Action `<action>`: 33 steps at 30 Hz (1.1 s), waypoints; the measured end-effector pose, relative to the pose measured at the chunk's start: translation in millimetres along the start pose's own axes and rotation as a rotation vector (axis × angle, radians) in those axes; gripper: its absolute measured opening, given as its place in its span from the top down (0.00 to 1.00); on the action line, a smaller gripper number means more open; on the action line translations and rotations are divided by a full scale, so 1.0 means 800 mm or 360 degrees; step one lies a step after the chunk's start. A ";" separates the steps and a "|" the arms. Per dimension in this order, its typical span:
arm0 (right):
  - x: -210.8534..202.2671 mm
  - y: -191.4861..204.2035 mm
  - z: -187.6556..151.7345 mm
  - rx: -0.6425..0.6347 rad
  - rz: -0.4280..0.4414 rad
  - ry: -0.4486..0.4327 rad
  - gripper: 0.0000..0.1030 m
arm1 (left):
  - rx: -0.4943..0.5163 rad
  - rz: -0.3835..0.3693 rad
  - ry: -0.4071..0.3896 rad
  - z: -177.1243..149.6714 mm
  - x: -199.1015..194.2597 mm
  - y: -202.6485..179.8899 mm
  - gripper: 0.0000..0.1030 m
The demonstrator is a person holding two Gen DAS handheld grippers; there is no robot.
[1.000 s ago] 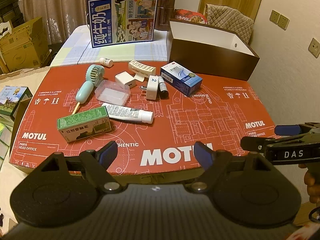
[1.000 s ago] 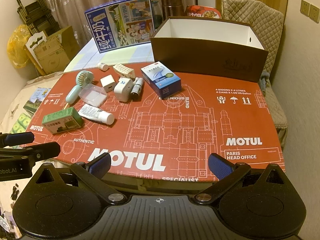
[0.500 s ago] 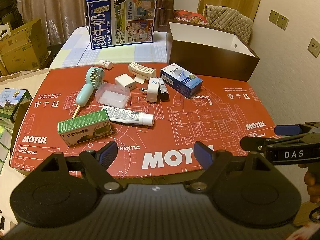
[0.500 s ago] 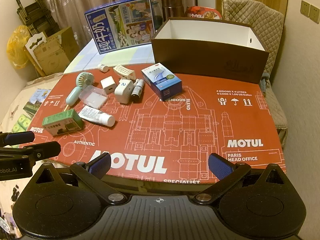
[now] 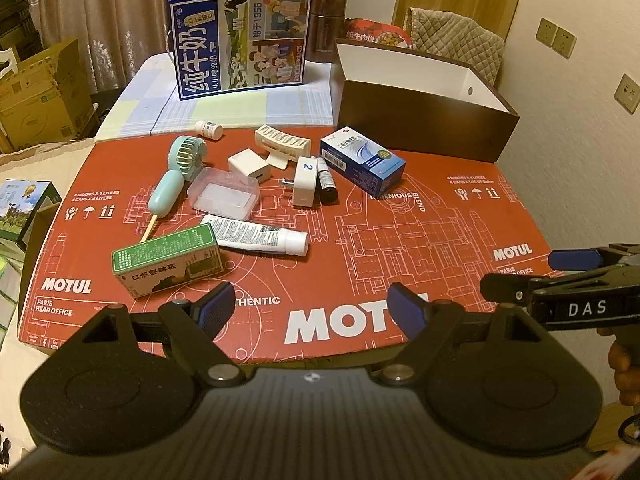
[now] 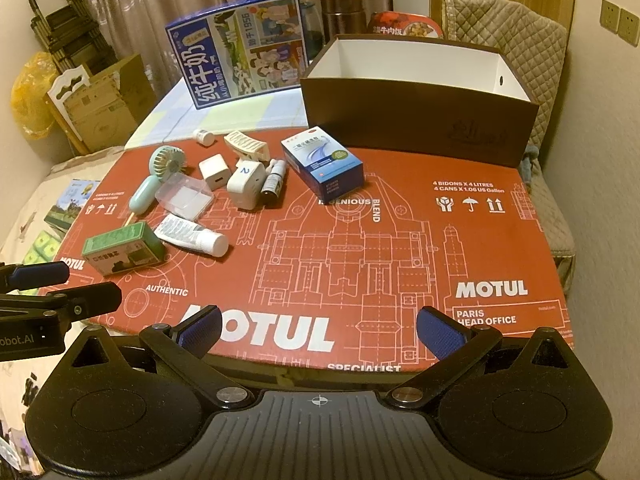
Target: Organize rigid objects
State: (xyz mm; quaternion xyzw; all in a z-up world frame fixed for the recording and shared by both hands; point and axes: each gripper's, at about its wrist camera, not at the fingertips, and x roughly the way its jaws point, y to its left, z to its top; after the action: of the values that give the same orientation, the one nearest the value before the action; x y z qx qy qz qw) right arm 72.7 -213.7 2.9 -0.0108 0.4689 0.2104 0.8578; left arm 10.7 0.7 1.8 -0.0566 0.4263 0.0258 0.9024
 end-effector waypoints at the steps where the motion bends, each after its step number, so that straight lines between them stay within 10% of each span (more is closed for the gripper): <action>1: 0.000 0.001 0.001 0.0001 0.0000 0.0001 0.02 | 0.0005 -0.0001 0.0000 0.003 0.004 0.003 0.21; 33: 0.046 0.016 0.020 0.0036 0.0032 0.0033 0.02 | 0.0085 0.0053 -0.0017 0.012 0.038 0.061 0.21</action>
State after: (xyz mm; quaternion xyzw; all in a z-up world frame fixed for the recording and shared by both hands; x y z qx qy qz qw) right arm 98.0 -185.7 -15.3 0.0014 0.4803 0.2137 0.8507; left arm 32.9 50.2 -19.1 -0.0251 0.4230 0.0298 0.9053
